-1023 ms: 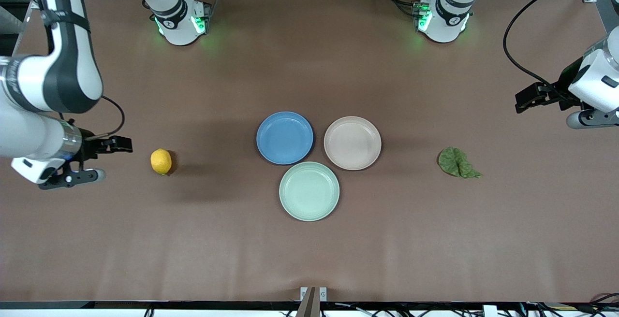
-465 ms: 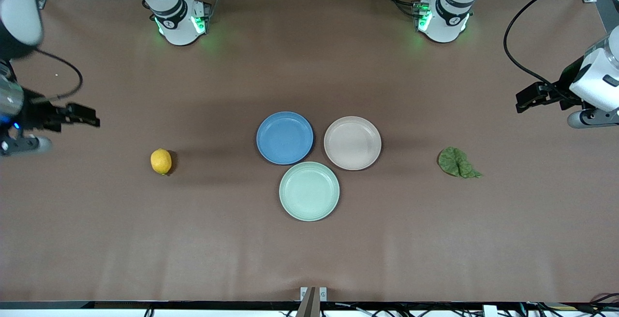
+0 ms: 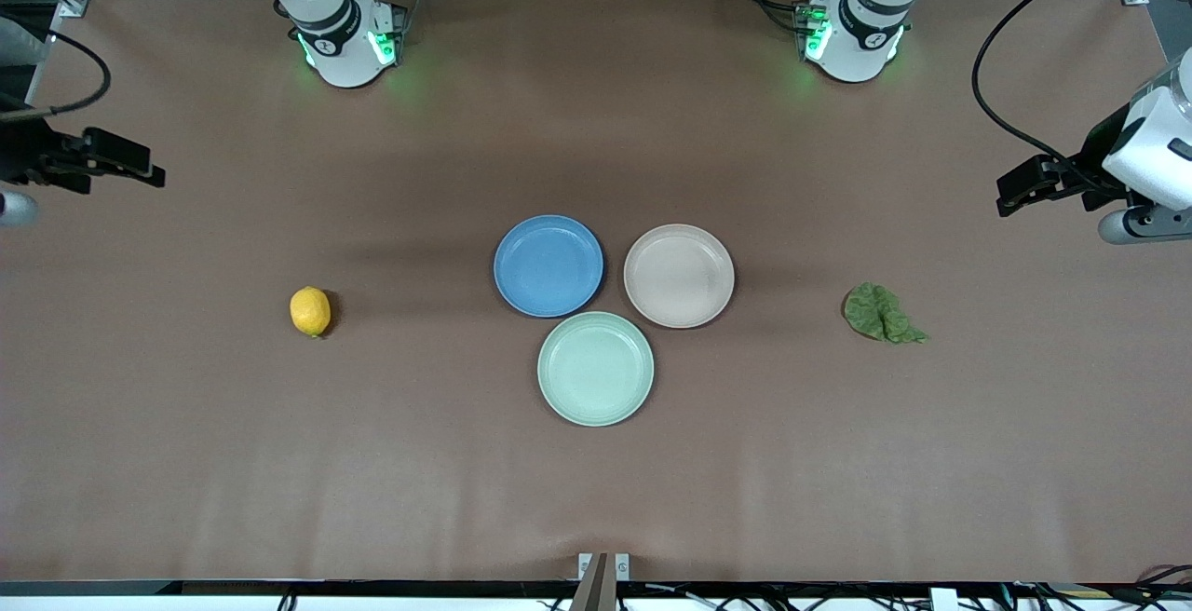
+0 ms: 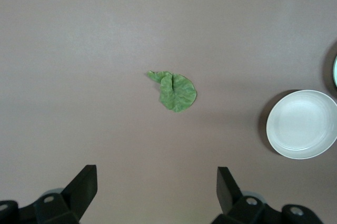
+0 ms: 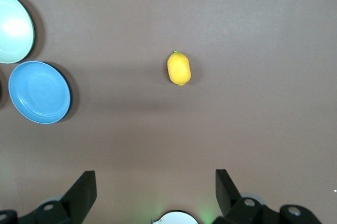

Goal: Pick lemon and lettuce from blue and beige plates

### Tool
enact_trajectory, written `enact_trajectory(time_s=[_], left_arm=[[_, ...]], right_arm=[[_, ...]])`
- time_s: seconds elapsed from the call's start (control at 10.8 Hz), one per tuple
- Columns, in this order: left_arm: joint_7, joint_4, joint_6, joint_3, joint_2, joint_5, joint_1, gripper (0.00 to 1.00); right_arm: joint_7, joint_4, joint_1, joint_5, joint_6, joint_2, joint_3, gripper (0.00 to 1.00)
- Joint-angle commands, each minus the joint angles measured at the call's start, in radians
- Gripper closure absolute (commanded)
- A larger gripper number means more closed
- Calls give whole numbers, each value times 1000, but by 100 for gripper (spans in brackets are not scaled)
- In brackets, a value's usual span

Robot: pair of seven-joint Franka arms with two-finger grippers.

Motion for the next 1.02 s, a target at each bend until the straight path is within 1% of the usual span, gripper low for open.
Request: enact_trajectory(time_s=[0.0,0.37,0.56,0.65,0.93], left_arm=[[30,4,-17,-4,-10,-1,7,0],[31,4,-17,-2,-9,-1,9,0],[30,2,-17,-2,-7,-1,9,0],[30,2,-17,-2,-7,-1,9,0],[30,2,-17,-2,-4,-1,9,0]], right_arm=[[21,-22,-24,23,-5,-49,7,0],[21,-18,-12,-4,1,-49,-6,0],[18,-5,5,-96,1,-49,5,0],[15,-4,13,-112,1,-49,4,0],[12,-2,10,-122,3,-46,4,0]])
